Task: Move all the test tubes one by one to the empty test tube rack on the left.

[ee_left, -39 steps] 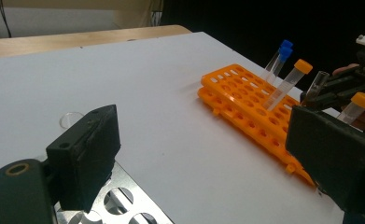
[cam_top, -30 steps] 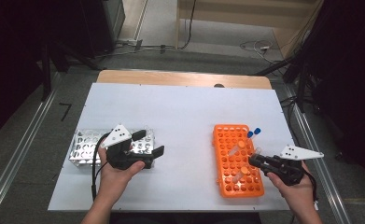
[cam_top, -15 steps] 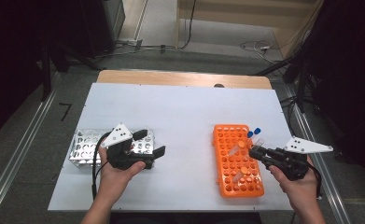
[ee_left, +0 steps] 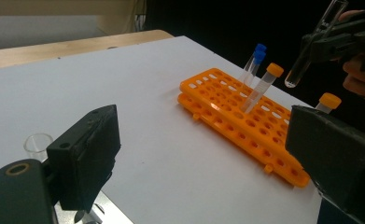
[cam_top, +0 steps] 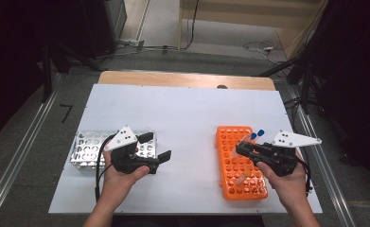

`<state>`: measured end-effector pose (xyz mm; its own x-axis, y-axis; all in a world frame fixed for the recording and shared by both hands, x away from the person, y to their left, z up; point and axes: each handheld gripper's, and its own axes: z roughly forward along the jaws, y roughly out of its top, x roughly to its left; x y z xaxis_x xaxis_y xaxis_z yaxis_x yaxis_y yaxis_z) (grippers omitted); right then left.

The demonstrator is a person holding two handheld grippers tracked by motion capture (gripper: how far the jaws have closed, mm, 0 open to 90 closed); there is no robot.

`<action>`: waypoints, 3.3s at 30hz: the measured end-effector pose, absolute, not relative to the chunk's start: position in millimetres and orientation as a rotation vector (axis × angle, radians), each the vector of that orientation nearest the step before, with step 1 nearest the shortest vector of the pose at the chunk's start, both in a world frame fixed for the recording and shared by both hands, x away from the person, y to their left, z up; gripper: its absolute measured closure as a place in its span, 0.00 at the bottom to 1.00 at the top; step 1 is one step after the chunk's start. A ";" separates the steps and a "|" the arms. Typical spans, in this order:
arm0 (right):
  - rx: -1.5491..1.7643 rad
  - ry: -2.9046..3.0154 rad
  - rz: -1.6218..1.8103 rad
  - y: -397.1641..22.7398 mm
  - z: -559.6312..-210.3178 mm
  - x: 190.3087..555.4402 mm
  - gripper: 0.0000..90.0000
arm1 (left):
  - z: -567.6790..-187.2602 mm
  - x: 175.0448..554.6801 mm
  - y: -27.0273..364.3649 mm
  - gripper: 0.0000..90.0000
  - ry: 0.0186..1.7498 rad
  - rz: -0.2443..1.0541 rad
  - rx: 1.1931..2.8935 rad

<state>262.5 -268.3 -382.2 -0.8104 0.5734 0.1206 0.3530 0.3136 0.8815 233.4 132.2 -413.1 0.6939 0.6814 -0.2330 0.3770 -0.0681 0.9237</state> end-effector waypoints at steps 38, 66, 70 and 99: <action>0.755 2.543 1.462 -170.4 -409.6 231.9 0.82 | -397.7 212.9 77.6 0.50 0.625 0.144 1.738; 0.701 2.595 1.477 -157.9 -416.5 227.8 0.80 | -404.4 211.9 60.3 0.85 0.648 0.235 1.792; 0.691 2.602 1.515 -162.8 -413.9 229.6 0.64 | -403.2 213.4 63.3 0.85 0.657 0.246 1.785; 0.736 2.409 1.612 -244.6 -381.8 247.9 0.00 | -393.0 245.1 145.7 0.85 0.843 0.413 1.658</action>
